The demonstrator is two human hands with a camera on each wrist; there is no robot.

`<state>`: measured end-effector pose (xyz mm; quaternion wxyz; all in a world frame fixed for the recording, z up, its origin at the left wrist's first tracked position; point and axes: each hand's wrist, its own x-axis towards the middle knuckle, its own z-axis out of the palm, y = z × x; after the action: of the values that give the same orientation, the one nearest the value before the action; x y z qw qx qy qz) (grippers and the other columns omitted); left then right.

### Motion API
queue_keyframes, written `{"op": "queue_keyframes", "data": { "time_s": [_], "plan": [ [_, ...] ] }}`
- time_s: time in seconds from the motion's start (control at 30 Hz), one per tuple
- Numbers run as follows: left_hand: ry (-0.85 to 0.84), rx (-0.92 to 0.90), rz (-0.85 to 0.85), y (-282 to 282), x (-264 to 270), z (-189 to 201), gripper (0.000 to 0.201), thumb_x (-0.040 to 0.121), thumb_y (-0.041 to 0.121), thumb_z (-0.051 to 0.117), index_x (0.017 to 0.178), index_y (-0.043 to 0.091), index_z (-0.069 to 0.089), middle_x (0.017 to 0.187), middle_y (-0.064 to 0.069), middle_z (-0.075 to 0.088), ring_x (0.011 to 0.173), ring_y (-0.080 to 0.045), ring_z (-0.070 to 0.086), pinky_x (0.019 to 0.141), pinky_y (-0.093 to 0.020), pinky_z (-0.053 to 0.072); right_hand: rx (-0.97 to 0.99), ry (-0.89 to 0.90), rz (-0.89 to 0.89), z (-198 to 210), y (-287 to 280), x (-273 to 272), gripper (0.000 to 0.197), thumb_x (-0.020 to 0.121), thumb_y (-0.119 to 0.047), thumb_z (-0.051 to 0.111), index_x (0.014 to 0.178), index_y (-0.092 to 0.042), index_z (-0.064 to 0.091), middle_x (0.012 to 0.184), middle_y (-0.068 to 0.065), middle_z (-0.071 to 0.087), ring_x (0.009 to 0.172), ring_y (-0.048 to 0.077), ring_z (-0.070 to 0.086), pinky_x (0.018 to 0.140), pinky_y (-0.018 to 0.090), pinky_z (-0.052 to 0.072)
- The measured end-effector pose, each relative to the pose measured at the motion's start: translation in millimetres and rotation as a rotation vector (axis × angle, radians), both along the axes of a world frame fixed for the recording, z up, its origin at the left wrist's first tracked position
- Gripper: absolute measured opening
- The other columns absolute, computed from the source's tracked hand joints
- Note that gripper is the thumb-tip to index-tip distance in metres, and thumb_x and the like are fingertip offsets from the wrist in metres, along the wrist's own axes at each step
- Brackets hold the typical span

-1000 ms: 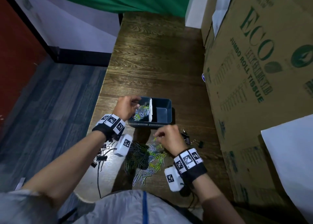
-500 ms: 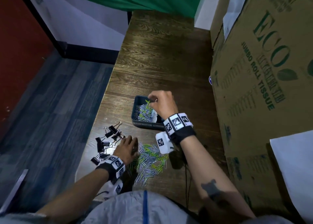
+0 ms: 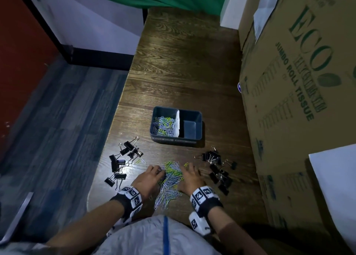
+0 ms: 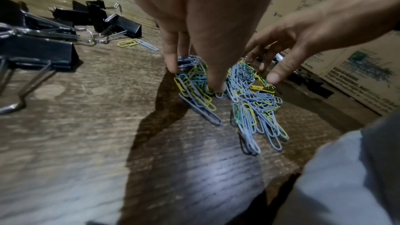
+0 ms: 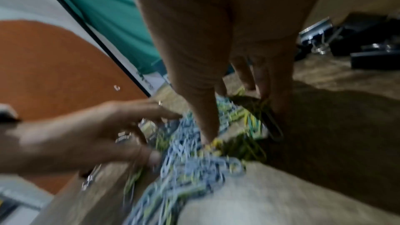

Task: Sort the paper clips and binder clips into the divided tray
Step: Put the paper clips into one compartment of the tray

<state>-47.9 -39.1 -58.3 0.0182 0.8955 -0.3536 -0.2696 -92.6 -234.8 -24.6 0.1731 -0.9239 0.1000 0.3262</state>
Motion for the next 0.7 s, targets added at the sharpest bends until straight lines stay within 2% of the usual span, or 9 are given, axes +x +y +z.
{"op": "queue_keyframes", "data": {
  "time_s": [0.07, 0.13, 0.2, 0.3, 0.4, 0.47, 0.53, 0.63, 0.7],
  "plan": [
    [0.006, -0.023, 0.031, -2.5, -1.2, 3.9, 0.073, 0.078, 0.009, 0.069, 0.141, 0.018, 0.035, 0.14, -0.01, 0.035, 0.125, -0.028, 0.037, 0.085, -0.036, 0.052, -0.015, -0.092, 0.028, -8.8, 9.7, -10.5, 0.087, 0.076, -0.026, 0.082, 0.146, -0.03, 0.031, 0.146, 0.01, 0.028, 0.131, 0.033, 0.037, 0.102, 0.048, 0.046],
    [0.01, -0.077, 0.072, -3.6, -1.1, 3.8, 0.058, 0.081, 0.009, 0.066, 0.134, 0.017, 0.043, 0.133, -0.008, 0.041, 0.12, -0.026, 0.043, 0.086, -0.033, 0.05, -0.028, -0.178, 0.072, -13.5, 16.4, -15.0, 0.076, 0.079, -0.017, 0.079, 0.142, -0.026, 0.038, 0.141, 0.01, 0.034, 0.126, 0.033, 0.043, 0.097, 0.046, 0.049],
    [0.031, -0.149, 0.148, -3.1, -1.1, 4.5, 0.047, 0.083, 0.011, 0.068, 0.126, 0.018, 0.051, 0.123, -0.006, 0.049, 0.104, -0.021, 0.053, 0.08, -0.025, 0.047, -0.015, -0.203, 0.082, -12.9, 19.1, -14.8, 0.067, 0.081, -0.009, 0.073, 0.139, -0.022, 0.041, 0.14, 0.009, 0.036, 0.126, 0.032, 0.044, 0.097, 0.046, 0.049],
    [0.072, -0.228, 0.245, 1.2, 0.6, 10.7, 0.034, 0.087, 0.006, 0.063, 0.118, 0.019, 0.06, 0.108, -0.003, 0.061, 0.078, -0.012, 0.051, 0.068, -0.015, 0.04, 0.046, -0.182, 0.016, -12.8, 17.3, -9.6, 0.063, 0.082, -0.007, 0.073, 0.138, -0.021, 0.045, 0.144, 0.008, 0.039, 0.126, 0.031, 0.048, 0.1, 0.046, 0.049],
    [0.116, -0.283, 0.331, 6.0, 4.8, 17.6, 0.021, 0.089, 0.006, 0.062, 0.104, 0.02, 0.066, 0.094, 0.003, 0.063, 0.072, -0.005, 0.053, 0.068, -0.013, 0.047, 0.08, -0.165, -0.032, -14.7, 13.4, -4.4, 0.055, 0.083, -0.007, 0.074, 0.133, -0.021, 0.054, 0.136, 0.006, 0.054, 0.113, 0.025, 0.06, 0.093, 0.042, 0.055],
    [0.125, -0.318, 0.406, 7.4, 7.2, 21.5, 0.014, 0.088, 0.011, 0.065, 0.097, 0.021, 0.068, 0.087, 0.007, 0.062, 0.071, -0.002, 0.054, 0.06, -0.007, 0.042, 0.071, -0.175, -0.066, -11.7, 10.7, -1.4, 0.038, 0.086, -0.006, 0.071, 0.121, -0.019, 0.064, 0.119, 0.005, 0.065, 0.093, 0.02, 0.066, 0.082, 0.037, 0.059],
    [0.124, -0.367, 0.455, 8.1, 9.8, 27.7, 0.011, 0.086, 0.013, 0.069, 0.095, 0.018, 0.07, 0.087, 0.006, 0.066, 0.073, -0.006, 0.057, 0.063, -0.006, 0.038, 0.064, -0.164, -0.092, -4.9, 8.4, 1.0, 0.018, 0.09, -0.008, 0.067, 0.106, -0.017, 0.071, 0.106, 0.005, 0.07, 0.083, 0.019, 0.065, 0.079, 0.032, 0.059],
    [0.111, -0.453, 0.466, 10.9, 16.5, 39.2, 0.011, 0.083, 0.012, 0.071, 0.091, 0.019, 0.072, 0.081, 0.005, 0.069, 0.072, -0.009, 0.061, 0.069, -0.021, 0.046, 0.053, -0.151, -0.121, 0.7, 4.0, 4.1, 0.015, 0.093, -0.01, 0.064, 0.09, -0.019, 0.076, 0.1, 0.003, 0.071, 0.079, 0.018, 0.065, 0.078, 0.029, 0.057],
    [0.085, -0.501, 0.465, 12.8, 22.4, 50.9, 0.012, 0.082, 0.01, 0.072, 0.091, 0.017, 0.072, 0.077, 0.008, 0.067, 0.068, -0.006, 0.06, 0.066, -0.016, 0.042, 0.068, -0.139, -0.14, 3.2, 0.9, 5.9, 0.019, 0.092, -0.01, 0.065, 0.081, -0.022, 0.075, 0.096, 0.003, 0.072, 0.081, 0.019, 0.067, 0.08, 0.033, 0.058]
  ]
}}
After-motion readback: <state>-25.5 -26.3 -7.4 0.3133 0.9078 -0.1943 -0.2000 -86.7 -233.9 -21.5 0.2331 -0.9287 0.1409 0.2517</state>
